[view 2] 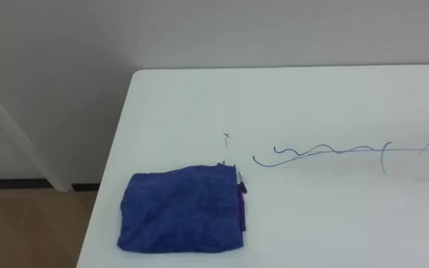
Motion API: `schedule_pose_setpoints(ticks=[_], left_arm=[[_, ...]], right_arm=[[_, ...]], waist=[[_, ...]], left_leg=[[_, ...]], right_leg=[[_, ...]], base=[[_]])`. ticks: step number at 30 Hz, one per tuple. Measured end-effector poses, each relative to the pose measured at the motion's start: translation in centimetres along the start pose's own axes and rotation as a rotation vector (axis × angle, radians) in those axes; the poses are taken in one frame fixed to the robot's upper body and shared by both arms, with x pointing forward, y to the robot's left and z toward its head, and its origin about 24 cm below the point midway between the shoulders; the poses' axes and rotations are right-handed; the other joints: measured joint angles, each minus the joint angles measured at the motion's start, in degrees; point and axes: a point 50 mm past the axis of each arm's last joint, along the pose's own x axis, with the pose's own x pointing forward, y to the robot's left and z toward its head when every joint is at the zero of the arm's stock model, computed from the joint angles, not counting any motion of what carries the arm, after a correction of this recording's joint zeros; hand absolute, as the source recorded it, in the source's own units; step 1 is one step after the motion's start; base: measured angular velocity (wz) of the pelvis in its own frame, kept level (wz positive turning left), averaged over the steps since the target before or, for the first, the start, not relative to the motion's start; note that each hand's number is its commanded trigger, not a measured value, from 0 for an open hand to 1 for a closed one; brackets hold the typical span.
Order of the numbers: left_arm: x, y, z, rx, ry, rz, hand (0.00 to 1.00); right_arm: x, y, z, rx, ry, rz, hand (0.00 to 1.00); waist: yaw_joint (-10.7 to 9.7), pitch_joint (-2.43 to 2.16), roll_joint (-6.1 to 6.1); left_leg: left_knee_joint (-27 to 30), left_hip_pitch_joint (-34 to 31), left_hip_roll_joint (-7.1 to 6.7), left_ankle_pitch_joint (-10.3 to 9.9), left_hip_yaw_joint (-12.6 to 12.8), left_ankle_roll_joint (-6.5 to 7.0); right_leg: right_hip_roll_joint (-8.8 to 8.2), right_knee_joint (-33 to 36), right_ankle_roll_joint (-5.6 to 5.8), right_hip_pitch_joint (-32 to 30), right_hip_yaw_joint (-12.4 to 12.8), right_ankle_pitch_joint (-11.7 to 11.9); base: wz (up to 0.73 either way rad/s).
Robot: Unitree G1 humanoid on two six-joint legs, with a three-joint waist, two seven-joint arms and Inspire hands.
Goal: Wipe table
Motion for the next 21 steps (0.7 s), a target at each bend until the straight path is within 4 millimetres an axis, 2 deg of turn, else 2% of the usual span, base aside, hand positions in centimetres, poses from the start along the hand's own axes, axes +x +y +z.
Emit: schedule_pose_setpoints(ticks=[13,17,21], left_arm=[[0.0,0.0,-0.1,0.000,0.000,-0.002,0.00],[0.0,0.0,0.0,-0.001,-0.001,-0.002,0.00],[0.0,0.0,-0.1,-0.005,0.002,0.000,0.00]], right_arm=[[0.0,0.1,0.2,0.010,-0.007,0.035,0.00],[0.0,0.2,0.1,0.055,-0.001,0.037,0.00],[0.0,0.5,-0.8,0.235,0.038,0.024,0.00]], waist=[[-0.08,0.05,-0.09],[0.01,0.10,-0.26],[-0.09,0.11,-0.32]], left_leg=[[-0.04,-0.22,-0.02,0.00,-0.04,0.00],[-0.05,-0.18,-0.02,0.00,0.01,0.00],[-0.04,-0.06,-0.03,0.00,0.10,0.00]], right_leg=[[-0.01,-0.07,0.00,0.03,-0.01,0.00],[-0.03,-0.10,0.00,0.06,0.04,0.00],[-0.04,-0.06,0.01,0.02,0.11,-0.01]], base=[[0.00],[0.00],[0.00]])
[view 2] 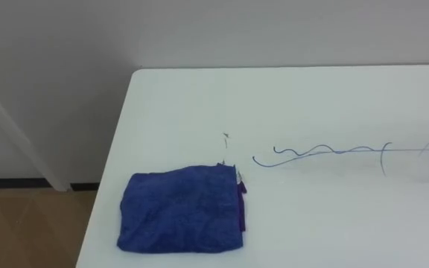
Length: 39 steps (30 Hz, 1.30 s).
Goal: Wipe table
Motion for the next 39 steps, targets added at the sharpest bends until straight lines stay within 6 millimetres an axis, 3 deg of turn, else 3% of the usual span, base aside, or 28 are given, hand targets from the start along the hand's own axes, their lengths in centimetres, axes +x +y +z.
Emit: schedule_pose_setpoints(ticks=[3,8,11,13,15,17,23,29,33,35,39], left_arm=[[0.0,0.4,-0.2,-0.039,0.011,0.012,0.00],[-0.1,1.9,-1.1,-0.156,0.021,0.065,0.00],[-0.2,2.7,-0.8,-0.199,-0.005,0.095,0.00],[-0.3,3.3,-1.1,-0.243,-0.007,0.119,0.00],[-0.3,3.7,-1.0,-0.272,-0.011,0.140,0.00],[-0.3,3.9,-1.0,-0.300,-0.012,0.146,0.00],[-0.4,4.5,-0.8,-0.284,-0.027,0.172,0.00],[-0.4,5.3,0.4,-0.255,-0.097,0.181,0.00],[-0.4,5.1,0.4,-0.242,-0.102,0.170,0.00],[-0.4,4.9,0.6,-0.237,-0.115,0.160,0.00],[-0.4,4.5,0.9,-0.242,-0.133,0.142,0.00]], right_arm=[[0.0,-0.3,-0.9,0.271,0.046,-0.026,0.00],[0.0,-1.0,-3.0,0.944,0.149,-0.064,0.00],[0.0,-1.6,-4.0,1.206,0.194,-0.095,0.00],[-0.1,-2.9,-4.6,1.432,0.222,-0.148,0.00],[-0.2,-4.4,-4.7,1.547,0.226,-0.207,0.00],[-0.5,-7.3,-3.3,1.600,0.168,-0.296,0.00],[-2.0,-12.6,0.7,1.614,-0.008,-0.468,0.00],[-4.9,-16.8,5.0,1.376,-0.235,-0.705,0.00],[-8.4,-19.0,8.7,1.104,-0.503,-0.891,0.00],[-11.6,-19.9,11.5,0.944,-0.710,-1.005,0.00],[-16.0,-18.9,14.9,0.655,-1.000,-1.156,0.00]], waist=[[-0.57,-0.04,-0.15],[-4.90,0.04,-1.02],[-6.04,0.07,-1.35],[-6.92,0.01,-1.63],[-7.16,-0.03,-1.92],[-7.43,-0.07,-2.17],[-7.61,-0.15,-3.21],[-5.58,-0.23,-3.36],[-3.84,-0.13,-3.22],[-3.14,-0.05,-3.19],[-1.38,-0.20,-3.18]], left_leg=[[0.01,0.22,-0.01,0.00,-0.14,0.00],[-0.06,0.56,-0.09,0.00,-0.16,0.00],[-0.06,0.43,-0.08,-0.02,0.10,0.03],[-0.08,0.13,-0.06,-0.06,0.56,0.09],[-0.08,-0.08,-0.05,-0.09,0.88,0.14],[-0.26,-0.22,0.00,-0.12,1.77,0.19],[-0.28,-0.79,-0.03,-0.12,1.87,0.22],[-0.28,-0.89,-0.02,-0.11,2.00,0.22],[-0.23,-1.21,0.03,-0.10,2.18,0.23],[0.04,-2.12,0.06,-0.10,2.43,0.23],[0.04,-2.25,0.09,-0.10,2.43,0.23]], right_leg=[[-0.01,-0.06,0.00,0.13,-0.10,0.00],[-0.11,-0.10,0.09,0.91,-0.26,-0.29],[-0.10,-0.02,0.09,0.59,0.04,-0.30],[-0.17,0.25,0.11,-0.05,0.33,-0.32],[-0.14,0.26,0.13,-0.51,0.81,-0.31],[-0.12,0.41,0.21,-1.42,1.56,-0.26],[-0.09,1.17,0.26,-2.22,1.79,-0.19],[-0.07,1.34,0.26,-2.85,1.73,-0.17],[-0.08,2.06,0.26,-3.63,1.15,-0.16],[-0.08,2.18,0.28,-4.52,1.28,-0.14],[-0.08,2.13,0.27,-4.67,1.12,-0.11]], base=[[0.02],[0.01],[-0.06],[-0.11],[-0.13],[-0.19],[-0.01],[-0.02],[-0.03],[-0.05],[0.01]])
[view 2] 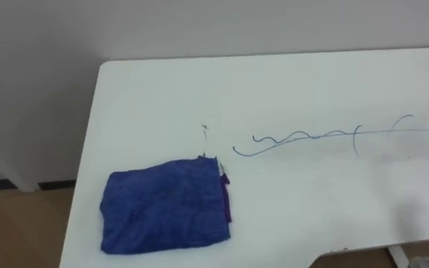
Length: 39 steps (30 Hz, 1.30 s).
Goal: Wipe table
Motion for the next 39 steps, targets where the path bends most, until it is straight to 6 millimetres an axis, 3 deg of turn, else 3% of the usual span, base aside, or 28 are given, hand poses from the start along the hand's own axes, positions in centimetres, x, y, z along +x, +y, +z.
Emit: schedule_pose_setpoints(ticks=[4,8,11,16,20,26,31,35,39], left_arm=[[0.0,-0.2,0.0,0.017,-0.011,-0.010,0.00],[-0.1,-0.6,-0.2,0.046,-0.015,-0.021,0.00],[-0.1,-1.3,0.2,0.094,-0.039,-0.044,0.00],[0.0,-1.7,1.1,0.103,-0.066,-0.060,0.00],[0.0,-2.2,2.0,0.115,-0.098,-0.087,0.00],[0.0,-3.1,2.7,0.158,-0.143,-0.117,0.00],[-0.1,-3.4,2.6,0.170,-0.140,-0.128,0.00],[-0.1,-3.8,2.8,0.172,-0.153,-0.135,0.00],[-0.1,-3.9,3.6,0.163,-0.195,-0.140,0.00]], right_arm=[[-1.5,0.7,5.2,-0.002,-0.332,0.039,0.00],[-3.4,2.0,7.5,-0.009,-0.509,0.109,0.00],[-5.1,3.0,9.2,-0.014,-0.622,0.194,0.00],[-8.2,4.8,10.8,-0.069,-0.794,0.361,0.00],[-10.9,6.3,11.0,-0.145,-0.908,0.507,0.00],[-14.3,7.9,10.6,-0.212,-1.001,0.674,0.00],[-16.9,8.4,9.0,-0.277,-1.047,0.810,0.00],[-18.0,8.8,8.2,-0.319,-1.065,0.897,0.00],[-18.7,8.7,7.7,-0.340,-1.086,0.933,0.00]], waist=[[1.78,-0.04,0.11],[3.37,0.00,0.16],[4.22,0.21,0.82],[4.86,0.07,1.18],[6.14,0.13,1.35],[6.38,0.16,1.32],[7.94,0.40,1.53],[8.57,0.62,2.05],[8.83,0.40,2.28]], left_leg=[[0.00,-0.43,-0.01,0.00,-0.66,0.00],[-0.12,-0.36,-0.02,0.00,-1.22,0.00],[-0.23,-0.46,-0.04,0.00,-1.38,0.00],[-0.41,-0.45,-0.08,0.03,-2.09,-0.02],[-0.52,-0.22,-0.10,0.03,-2.52,-0.04],[-0.53,-0.36,-0.14,0.03,-4.03,-0.04],[-0.55,-0.43,-0.19,0.03,-4.50,-0.04],[-0.64,-0.42,-0.28,0.03,-4.83,-0.04],[-1.09,-0.53,-0.39,0.03,-4.93,-0.04]], right_leg=[[-0.13,-0.15,0.13,0.14,-1.84,0.11],[-0.29,-0.17,0.14,0.74,-4.38,0.14],[-0.30,-0.31,0.16,0.52,-4.26,0.15],[-0.27,-1.18,0.16,0.99,-4.89,0.15],[-0.25,-1.28,0.14,1.52,-5.32,0.17],[-0.26,-1.35,0.20,1.88,-6.82,0.29],[-0.26,-2.26,0.25,2.56,-7.96,0.57],[-0.25,-2.29,0.26,2.61,-7.57,0.58],[-0.23,-3.06,0.27,2.65,-7.65,0.59]], base=[[0.10],[0.07],[0.04],[0.06],[0.05],[0.12],[0.08],[0.03],[0.00]])
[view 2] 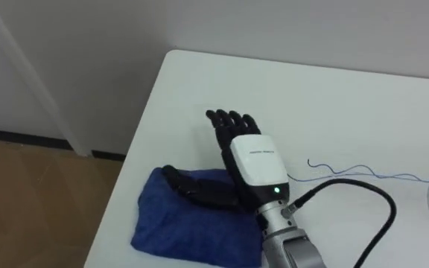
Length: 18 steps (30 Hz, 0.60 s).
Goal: Wipe table
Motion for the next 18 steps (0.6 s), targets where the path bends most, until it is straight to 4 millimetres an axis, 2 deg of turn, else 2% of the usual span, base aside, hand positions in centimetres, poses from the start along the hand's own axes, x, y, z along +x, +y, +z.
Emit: schedule_pose_setpoints(ticks=[6,10,14,16,17,18], left_arm=[[0.1,0.0,0.6,-0.009,-0.034,-0.008,0.00],[0.2,0.1,1.1,-0.011,-0.057,-0.010,0.00],[0.3,0.0,1.6,-0.014,-0.078,-0.017,0.00],[0.3,-0.2,1.8,-0.023,-0.089,-0.024,0.00],[0.3,-0.3,1.8,-0.026,-0.092,-0.027,0.00],[0.3,-0.4,1.9,-0.027,-0.096,-0.030,0.00]], right_arm=[[-0.7,0.9,0.6,-0.013,-0.034,0.046,0.00],[-1.3,1.2,0.8,-0.023,-0.055,0.060,0.00],[-1.7,1.5,1.3,-0.062,-0.100,0.053,0.00],[-1.9,1.5,1.3,-0.068,-0.106,0.039,0.00],[-2.0,1.5,1.3,-0.070,-0.107,0.035,0.00],[-2.1,1.6,1.3,-0.071,-0.115,0.025,0.00]], waist=[[0.37,-0.49,-0.12],[0.47,-0.84,-0.76],[0.75,-0.45,-1.36],[0.69,-0.40,-1.41],[0.70,-0.38,-1.38],[0.71,-0.29,-1.25]], left_leg=[[-0.41,0.00,0.00,0.01,-0.03,0.00],[-1.01,0.32,0.02,0.05,-0.48,-0.01],[-1.45,0.89,0.06,0.07,-0.75,-0.03],[-1.56,1.05,0.06,0.07,-1.15,-0.03],[-1.56,1.14,0.05,0.07,-1.68,-0.03],[-1.56,1.37,0.11,0.07,-3.38,-0.02]], right_leg=[[0.01,-0.03,0.01,-0.16,0.07,0.01],[0.09,0.00,0.00,-0.13,0.05,0.00],[0.13,-0.02,0.00,0.05,0.18,0.01],[0.14,0.19,0.00,0.01,0.16,0.01],[0.15,0.34,0.00,0.00,0.12,0.01],[0.25,1.21,0.00,-0.30,0.05,0.00]], base=[[0.00],[0.02],[-0.05],[0.00],[0.00],[-0.05]])
